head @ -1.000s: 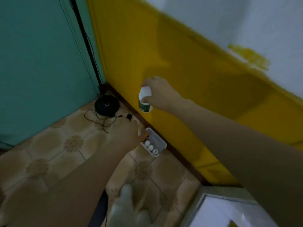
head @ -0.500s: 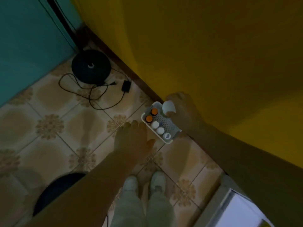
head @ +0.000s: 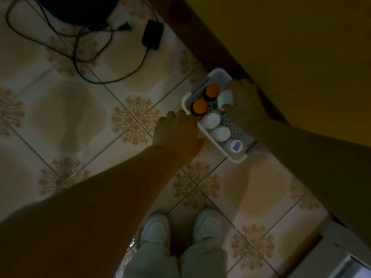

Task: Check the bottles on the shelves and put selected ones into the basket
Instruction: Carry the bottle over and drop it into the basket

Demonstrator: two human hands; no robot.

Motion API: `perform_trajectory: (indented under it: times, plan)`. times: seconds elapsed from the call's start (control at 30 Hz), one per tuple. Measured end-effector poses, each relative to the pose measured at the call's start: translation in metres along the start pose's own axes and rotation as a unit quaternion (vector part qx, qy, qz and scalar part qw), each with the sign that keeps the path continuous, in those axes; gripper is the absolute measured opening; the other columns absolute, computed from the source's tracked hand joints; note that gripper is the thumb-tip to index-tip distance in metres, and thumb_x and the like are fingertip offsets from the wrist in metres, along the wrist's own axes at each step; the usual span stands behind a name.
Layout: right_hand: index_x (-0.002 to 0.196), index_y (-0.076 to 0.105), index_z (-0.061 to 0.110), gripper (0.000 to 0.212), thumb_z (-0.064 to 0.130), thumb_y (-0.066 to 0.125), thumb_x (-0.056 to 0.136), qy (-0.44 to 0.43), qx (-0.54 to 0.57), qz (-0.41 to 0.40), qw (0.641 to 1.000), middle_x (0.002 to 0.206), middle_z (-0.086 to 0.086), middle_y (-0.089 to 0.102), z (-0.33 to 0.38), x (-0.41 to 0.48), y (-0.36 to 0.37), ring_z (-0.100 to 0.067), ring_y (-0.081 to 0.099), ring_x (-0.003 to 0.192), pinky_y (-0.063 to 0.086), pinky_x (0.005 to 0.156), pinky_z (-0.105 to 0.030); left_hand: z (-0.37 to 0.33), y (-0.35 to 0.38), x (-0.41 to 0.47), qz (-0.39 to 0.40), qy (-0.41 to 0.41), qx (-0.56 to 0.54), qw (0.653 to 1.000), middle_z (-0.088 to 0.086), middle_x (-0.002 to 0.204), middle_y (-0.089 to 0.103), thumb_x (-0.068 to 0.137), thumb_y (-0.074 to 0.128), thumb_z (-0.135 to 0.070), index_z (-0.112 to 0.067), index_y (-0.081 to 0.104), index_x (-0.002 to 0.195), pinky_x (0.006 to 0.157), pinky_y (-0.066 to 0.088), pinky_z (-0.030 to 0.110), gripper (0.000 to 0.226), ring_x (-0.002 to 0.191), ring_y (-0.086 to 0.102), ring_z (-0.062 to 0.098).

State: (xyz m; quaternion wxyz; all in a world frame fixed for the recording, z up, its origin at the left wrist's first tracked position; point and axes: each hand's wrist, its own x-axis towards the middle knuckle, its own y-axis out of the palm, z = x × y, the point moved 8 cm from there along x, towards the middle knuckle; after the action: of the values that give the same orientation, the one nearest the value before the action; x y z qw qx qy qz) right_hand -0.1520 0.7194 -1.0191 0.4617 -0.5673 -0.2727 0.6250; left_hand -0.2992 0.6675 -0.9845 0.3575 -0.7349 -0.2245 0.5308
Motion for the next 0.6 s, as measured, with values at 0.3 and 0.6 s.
perform_trajectory:
  times: [0.3, 0.6]
  plan:
    - [0.135, 0.044, 0.004, 0.051, 0.014, 0.064, 0.09, 0.01, 0.022, 0.009, 1.0, 0.14, -0.02, 0.038, -0.03, 0.036, 0.048, -0.037, 0.037, 0.129, 0.033, 0.106, -0.046, -0.003, 0.036, 0.045, -0.026, 0.013, -0.023, 0.999, 0.011, 0.129, 0.045, 0.091, 0.048, -0.052, -0.011, 0.04, 0.131, 0.096, 0.036, 0.039, 0.057, 0.119, 0.042, 0.031]
    - [0.137, 0.041, 0.003, 0.051, 0.015, 0.06, 0.091, -0.028, 0.013, 0.021, 0.999, 0.138, -0.019, 0.043, -0.019, 0.034, 0.062, -0.033, 0.042, 0.126, 0.033, 0.105, -0.04, -0.007, 0.036, 0.054, -0.02, 0.02, -0.004, 1.0, 0.012, 0.13, 0.044, 0.09, 0.048, -0.053, -0.011, 0.04, 0.131, 0.094, 0.037, 0.038, 0.059, 0.119, 0.041, 0.031]
